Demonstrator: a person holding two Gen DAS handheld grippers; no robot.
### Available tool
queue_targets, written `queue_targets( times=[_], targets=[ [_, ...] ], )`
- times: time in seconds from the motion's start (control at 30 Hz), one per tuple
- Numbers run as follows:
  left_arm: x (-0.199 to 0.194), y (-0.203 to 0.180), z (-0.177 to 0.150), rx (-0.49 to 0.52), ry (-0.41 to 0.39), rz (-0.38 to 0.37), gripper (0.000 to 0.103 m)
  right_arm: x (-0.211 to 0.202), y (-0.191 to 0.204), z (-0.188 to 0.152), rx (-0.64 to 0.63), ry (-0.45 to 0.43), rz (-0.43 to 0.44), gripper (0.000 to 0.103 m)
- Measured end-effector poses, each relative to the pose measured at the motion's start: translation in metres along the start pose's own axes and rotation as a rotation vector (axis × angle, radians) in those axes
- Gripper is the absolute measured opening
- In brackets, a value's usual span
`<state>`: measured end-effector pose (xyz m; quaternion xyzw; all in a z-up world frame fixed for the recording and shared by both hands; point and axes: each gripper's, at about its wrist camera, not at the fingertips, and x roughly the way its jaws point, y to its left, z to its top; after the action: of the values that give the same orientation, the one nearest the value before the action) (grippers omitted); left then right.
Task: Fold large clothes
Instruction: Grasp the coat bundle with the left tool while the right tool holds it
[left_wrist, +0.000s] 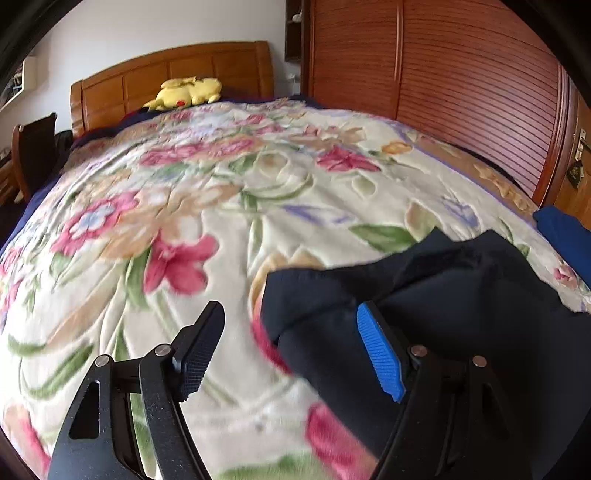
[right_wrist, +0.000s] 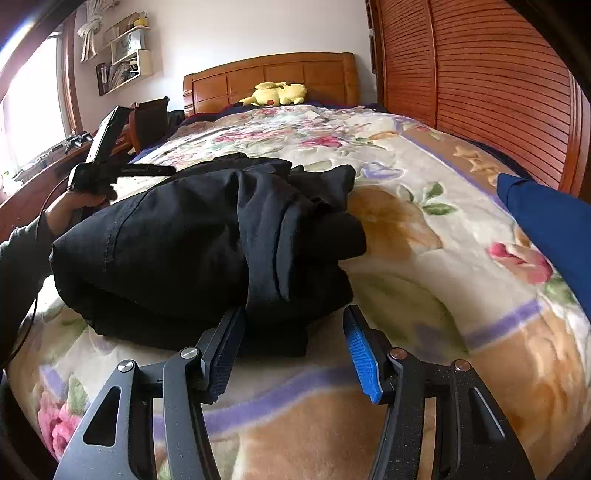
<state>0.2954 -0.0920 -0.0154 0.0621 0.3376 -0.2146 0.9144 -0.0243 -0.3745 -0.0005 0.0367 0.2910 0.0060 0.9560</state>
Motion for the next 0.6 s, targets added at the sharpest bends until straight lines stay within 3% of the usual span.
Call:
queue_targets(
  times=[0.23,0.33,0.47,0.6],
  targets=[
    [0.021,0.0,0.003,-0.014,0.015,-0.033,0.076,0.016,0.006,0.004,-0.053,0.03,0.008,0.057],
    [0.03,0.002,-0.002,-0.033,0.058,-0.062,0.076,0.018,0.005,0.003,-0.063,0.032,0.018,0.051],
    [0.037,0.006,-0.007,-0.053,0.094,-0.085,0.076,0.017,0.009,0.002,-0.077,0.019,0.023,0.04],
    [0.044,0.003,-0.011,-0.062,0.118,-0.093,0.072,0.015,0.01,0.003,-0.085,-0.011,0.008,0.019]
  ],
)
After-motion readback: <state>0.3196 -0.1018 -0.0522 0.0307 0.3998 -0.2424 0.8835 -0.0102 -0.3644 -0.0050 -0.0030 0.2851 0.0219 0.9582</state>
